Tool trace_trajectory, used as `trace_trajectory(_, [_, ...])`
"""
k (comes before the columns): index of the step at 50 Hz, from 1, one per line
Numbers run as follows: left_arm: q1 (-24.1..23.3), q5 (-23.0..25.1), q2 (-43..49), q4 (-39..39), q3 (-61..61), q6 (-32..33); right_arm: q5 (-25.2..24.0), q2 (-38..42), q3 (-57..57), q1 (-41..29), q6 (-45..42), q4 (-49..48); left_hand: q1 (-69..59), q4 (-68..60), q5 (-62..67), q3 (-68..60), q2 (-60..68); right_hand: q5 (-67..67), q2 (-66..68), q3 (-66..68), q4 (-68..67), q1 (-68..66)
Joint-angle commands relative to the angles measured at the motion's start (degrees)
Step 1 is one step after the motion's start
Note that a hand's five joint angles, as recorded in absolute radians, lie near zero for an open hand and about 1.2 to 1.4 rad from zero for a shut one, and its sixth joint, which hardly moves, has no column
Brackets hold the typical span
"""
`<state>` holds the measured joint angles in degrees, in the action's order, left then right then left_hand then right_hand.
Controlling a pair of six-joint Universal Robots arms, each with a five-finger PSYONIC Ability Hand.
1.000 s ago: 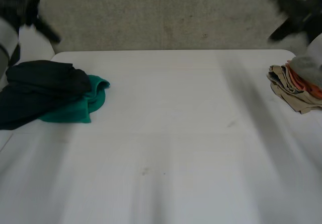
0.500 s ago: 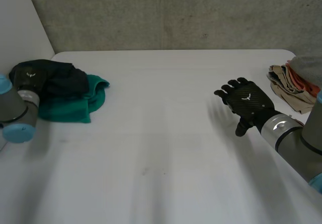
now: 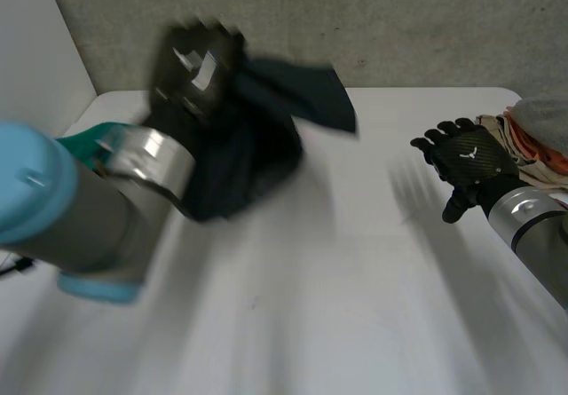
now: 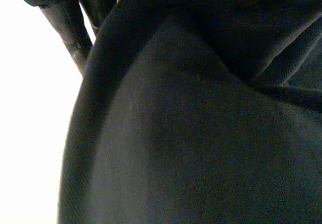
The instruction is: Fold the laundry.
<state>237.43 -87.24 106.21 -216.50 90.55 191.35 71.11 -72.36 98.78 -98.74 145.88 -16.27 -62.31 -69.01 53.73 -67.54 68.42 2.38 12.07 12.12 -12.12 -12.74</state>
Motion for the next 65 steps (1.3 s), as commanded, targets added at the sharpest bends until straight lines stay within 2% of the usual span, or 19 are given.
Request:
trace_trajectory(1, [-8.47, -0.83, 16.2, 5.37, 0.24, 3.23, 0.69, -0.15, -0.52, 1.26, 0.1, -0.17, 23.83, 30.53, -25.25, 29.05, -29.94, -2.38, -2.07, -2.12, 2.12, 2.74])
trace_trajectory(3, [-8.91, -1.79, 17.89, 7.66, -0.03, 4.55, 1.49, -0.15, -0.78, 1.44, 0.1, -0.17, 35.4, 42.1, -36.82, 40.62, -41.51, -2.38, -2.07, -2.12, 2.12, 2.74])
trace_trajectory(6, [-9.35, -5.3, 17.63, 11.01, -0.47, 7.1, 1.84, -0.15, -1.05, 1.97, 0.1, -0.17, 44.34, 51.04, -45.76, 49.56, -50.45, -2.38, -2.07, -2.12, 2.12, 2.74])
trace_trajectory(8, [-9.53, -8.37, 13.97, 11.72, -0.38, 7.89, 1.93, -0.15, -1.05, 2.23, 0.1, -0.17, 48.87, 55.57, -50.3, 54.1, -54.99, -2.38, -2.07, -2.12, 2.12, 2.74])
trace_trajectory(13, [-8.74, -11.55, 5.42, 11.72, 1.2, 7.46, 2.02, -0.15, -1.05, 2.23, 0.1, -0.08, 49.41, 56.1, -50.83, 54.63, -55.52, -2.38, -2.07, -2.12, 2.12, 2.74])
trace_trajectory(20, [-4.96, -11.55, -2.49, 13.03, 6.73, 7.99, 2.1, -0.24, -0.26, 2.06, 0.19, 0.01, 48.9, 55.6, -50.32, 54.13, -55.01, -2.38, -2.07, -2.12, 2.12, 2.74])
trace_trajectory(27, [-3.12, -11.29, -2.67, 15.76, 10.52, 7.81, 1.93, -0.33, 0.36, 1.44, 0.37, 0.98, 49.24, 55.94, -50.66, 54.46, -55.35, -2.38, -2.07, -2.12, 2.12, 2.74])
trace_trajectory(31, [-2.49, -9.54, -1.8, 16.2, 11.4, 7.72, 1.93, -0.51, 0.53, 0.39, 1.59, 3.87, 49.24, 55.94, -50.66, 54.46, -55.35, -2.38, -2.07, -2.12, 2.12, 2.74])
trace_trajectory(34, [-3.46, -5.85, -0.48, 15.94, 11.4, 7.72, 2.19, -0.51, 0.01, 0.03, 3.09, 6.16, 49.41, 56.1, -50.83, 54.63, -55.52, -2.38, -2.07, -2.12, 2.12, 2.74])
trace_trajectory(40, [-9.78, 3.47, 1.01, 15.59, 8.85, 7.9, 2.1, -0.42, -0.08, 0.21, 4.23, 6.95, 48.9, 55.6, -50.33, 54.13, -55.02, -2.38, -2.07, -2.12, 2.12, 2.74])
trace_trajectory(46, [-13.13, 3.13, 8.83, 15.76, 3.41, 8.25, 2.02, -0.51, 0.27, 0.21, 4.41, 6.95, 47.73, 54.43, -49.15, 52.95, -53.84, -2.38, -2.07, -2.12, 2.12, 2.74])
trace_trajectory(49, [-13.39, 0.67, 13.84, 16.11, -0.98, 8.34, 2.02, -0.42, 0.36, 0.12, 4.15, 7.04, 36.85, 43.54, -38.27, 42.07, -42.96, -2.38, -2.07, -2.12, 2.12, 2.74])
trace_trajectory(50, [-13.31, -1.25, 16.29, 16.03, -3.52, 8.42, 2.02, -0.42, 0.44, 0.12, 4.15, 6.95, 16.81, 23.51, -18.23, 22.03, -22.92, -2.38, -2.07, -2.12, 2.12, 2.74])
trace_trajectory(53, [-12.96, -5.3, 19.29, 15.85, -7.49, 8.42, 2.02, -0.42, 0.53, 0.04, 4.14, 6.95, -16.95, -10.25, 15.53, -11.73, 10.84, -2.38, -2.07, -2.12, 2.12, 2.74])
trace_trajectory(54, [-12.17, -8.53, 20.08, 15.5, -9.67, 8.42, 2.02, -0.42, 0.62, 0.03, 4.23, 6.95, -17.68, -10.98, 16.26, -12.46, 11.57, -2.38, -2.07, -2.12, 2.12, 2.74])
trace_trajectory(57, [-9.01, -14.17, 19.74, 14.8, -12.76, 7.55, 2.02, -0.51, 0.8, -0.14, 3.97, 6.95, -17.69, -10.99, 16.27, -12.46, 11.58, -2.38, -2.07, -2.12, 2.12, 2.74])
trace_trajectory(59, [-4.09, -19.18, 18.34, 13.22, -14.44, 6.23, 2.1, -0.51, 0.88, -0.14, 3.79, 6.95, -17.69, -10.99, 16.27, -12.46, 11.58, -2.38, -2.07, -2.12, 2.12, 2.74])
trace_trajectory(62, [2.66, -22.53, 15.88, 10.85, -14.01, 2.64, 2.19, -0.68, 0.97, -0.4, 3.71, 7.04, -17.69, -10.99, 16.27, -12.46, 11.58, -2.38, -2.07, -2.12, 2.12, 2.74])
trace_trajectory(65, [7.16, -22.89, 14.91, 10.58, -12.78, -0.35, 2.28, -0.77, 1.32, -1.54, 3.62, 7.04, -17.69, -10.99, 16.27, -12.46, 11.58, -2.38, -2.07, -2.12, 2.12, 2.74])
